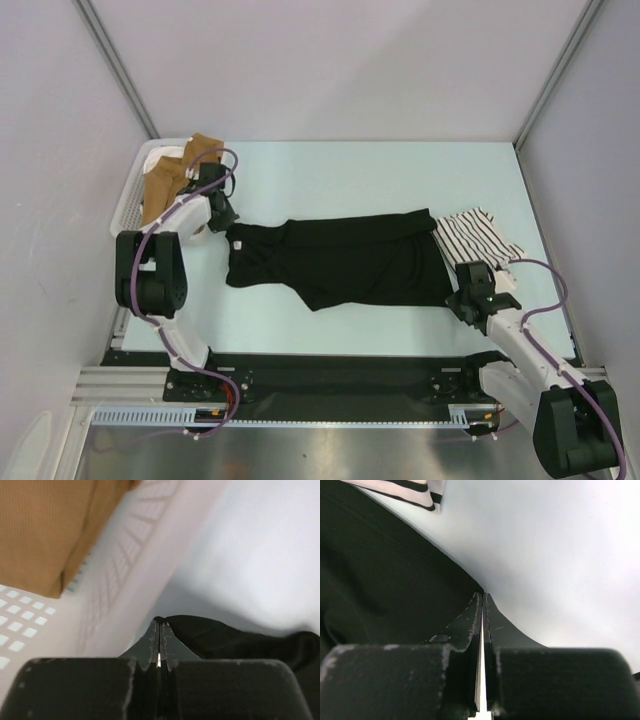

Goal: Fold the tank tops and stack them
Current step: Fold the tank top

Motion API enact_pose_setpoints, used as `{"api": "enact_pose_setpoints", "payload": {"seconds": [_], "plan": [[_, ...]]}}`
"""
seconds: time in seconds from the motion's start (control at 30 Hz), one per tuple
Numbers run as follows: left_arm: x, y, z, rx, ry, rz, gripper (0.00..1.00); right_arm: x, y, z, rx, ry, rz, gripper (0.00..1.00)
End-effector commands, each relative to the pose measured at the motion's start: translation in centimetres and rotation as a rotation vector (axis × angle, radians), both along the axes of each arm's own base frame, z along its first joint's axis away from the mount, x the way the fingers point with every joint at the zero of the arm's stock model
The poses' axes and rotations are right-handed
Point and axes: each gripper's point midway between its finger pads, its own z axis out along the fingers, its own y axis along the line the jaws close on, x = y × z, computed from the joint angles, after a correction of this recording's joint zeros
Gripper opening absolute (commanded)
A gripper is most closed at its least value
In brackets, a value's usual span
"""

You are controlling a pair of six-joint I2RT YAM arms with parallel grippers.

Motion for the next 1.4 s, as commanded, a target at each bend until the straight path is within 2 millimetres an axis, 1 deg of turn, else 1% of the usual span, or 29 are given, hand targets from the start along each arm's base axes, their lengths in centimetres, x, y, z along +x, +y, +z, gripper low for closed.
{"api": "enact_pose_setpoints", "payload": {"seconds": [0.0, 0.07, 0.17, 0.23, 0.27, 0.3, 0.4, 0.43, 0.47, 0.5, 0.63, 0.67, 0.7, 0.73, 0.77, 0.8, 0.83, 0.87, 0.97, 1.0, 1.03, 1.1, 1.13, 1.2, 1.23, 1.27, 1.3, 1.33, 1.37], "plan": [[0.3, 3.4, 1.2, 0.071, 0.014, 0.076, 0.0, -0.4, -0.5, 0.2, -0.005, -0.005, -0.028, 0.0], [-0.3, 5.3, 0.9, 0.068, 0.014, 0.122, 0.0, -0.3, -0.5, 0.3, -0.005, -0.014, -0.026, 0.0], [-0.9, 6.8, 1.1, 0.061, 0.009, 0.153, 0.0, -0.3, -0.3, 0.2, -0.001, -0.007, -0.02, 0.0], [-0.8, 6.9, 1.4, 0.051, 0.003, 0.148, 0.02, -0.3, -0.2, 0.0, 0.001, 0.0, -0.012, 0.0], [-0.5, 6.8, 1.6, 0.042, -0.006, 0.136, 0.09, -0.2, -0.1, -0.1, 0.009, -0.003, -0.007, 0.0], [-0.1, 6.2, 1.7, 0.024, -0.013, 0.102, 0.32, -0.1, 0.0, -0.2, 0.01, -0.002, -0.006, 0.0], [0.4, 4.2, 2.5, -0.024, -0.062, 0.035, 0.66, 0.3, 0.2, -0.1, 0.016, -0.003, 0.006, 0.0], [0.1, 3.7, 2.4, -0.027, -0.065, 0.021, 0.68, 0.4, 0.3, -0.1, 0.018, -0.003, 0.008, 0.0], [0.0, 2.9, 3.2, -0.034, -0.089, -0.011, 0.7, 0.4, 0.3, -0.1, 0.017, -0.002, 0.011, 0.0], [0.3, 2.4, 3.6, -0.046, -0.117, -0.027, 0.71, 0.5, 0.4, 0.1, 0.016, -0.008, 0.013, 0.0], [-0.6, 0.1, 4.3, -0.091, -0.13, -0.084, 0.7, 0.7, 0.3, 0.4, 0.016, -0.02, 0.012, 0.0], [-0.9, -1.3, 4.5, -0.092, -0.135, -0.115, 0.7, 0.8, 0.3, 0.5, 0.015, -0.025, 0.011, 0.0], [-1.3, -1.9, 5.5, -0.097, -0.163, -0.12, 0.69, 0.8, 0.3, 0.5, 0.017, -0.027, 0.009, 0.0], [-2.3, -2.5, 4.9, -0.101, -0.15, -0.129, 0.69, 0.8, 0.4, 0.5, 0.018, -0.027, 0.009, 0.0], [-2.9, -3.6, 4.9, -0.112, -0.154, -0.144, 0.69, 0.9, 0.3, 0.6, 0.016, -0.03, 0.01, 0.0], [-3.6, -4.1, 5.9, -0.117, -0.183, -0.154, 0.69, 0.9, 0.4, 0.7, 0.017, -0.03, 0.011, 0.0], [-4.9, -5.0, 4.8, -0.12, -0.159, -0.178, 0.69, 0.9, 0.4, 0.7, 0.016, -0.028, 0.013, 0.0], [-5.6, -5.3, 4.7, -0.118, -0.159, -0.183, 0.71, 0.9, 0.4, 0.7, 0.016, -0.03, 0.013, 0.0], [-8.3, -5.9, 3.9, -0.118, -0.14, -0.193, 0.82, 1.0, 0.4, 0.8, 0.017, -0.034, 0.018, 0.0], [-8.9, -5.9, 3.6, -0.113, -0.136, -0.195, 0.82, 1.1, 0.5, 0.9, 0.019, -0.036, 0.022, 0.0], [-10.3, -6.1, 3.3, -0.119, -0.141, -0.207, 0.82, 1.2, 0.6, 0.9, 0.023, -0.038, 0.026, 0.0], [-11.7, -6.9, 3.0, -0.153, -0.157, -0.226, 0.82, 1.2, 0.7, 0.9, 0.026, -0.038, 0.031, 0.0], [-13.3, -8.2, 2.6, -0.185, -0.16, -0.268, 0.82, 1.2, 0.9, 0.9, 0.031, -0.038, 0.039, 0.0], [-14.5, -9.9, 2.4, -0.223, -0.171, -0.293, 0.82, 1.2, 1.1, 0.8, 0.033, -0.041, 0.044, 0.0], [-15.5, -10.6, 1.8, -0.232, -0.158, -0.307, 0.82, 1.3, 1.1, 0.7, 0.033, -0.04, 0.047, 0.0], [-16.5, -12.8, 2.1, -0.265, -0.166, -0.354, 0.81, 1.3, 1.1, 0.7, 0.03, -0.037, 0.046, 0.0], [-17.0, -13.6, 2.1, -0.28, -0.167, -0.369, 0.81, 1.3, 1.2, 0.7, 0.031, -0.034, 0.048, 0.0], [-18.3, -15.2, 1.6, -0.297, -0.151, -0.416, 0.8, 1.4, 1.3, 0.8, 0.03, -0.039, 0.05, 0.0], [-18.8, -16.1, 1.5, -0.323, -0.151, -0.418, 0.78, 1.4, 1.3, 0.8, 0.03, -0.037, 0.05, 0.0]]}}
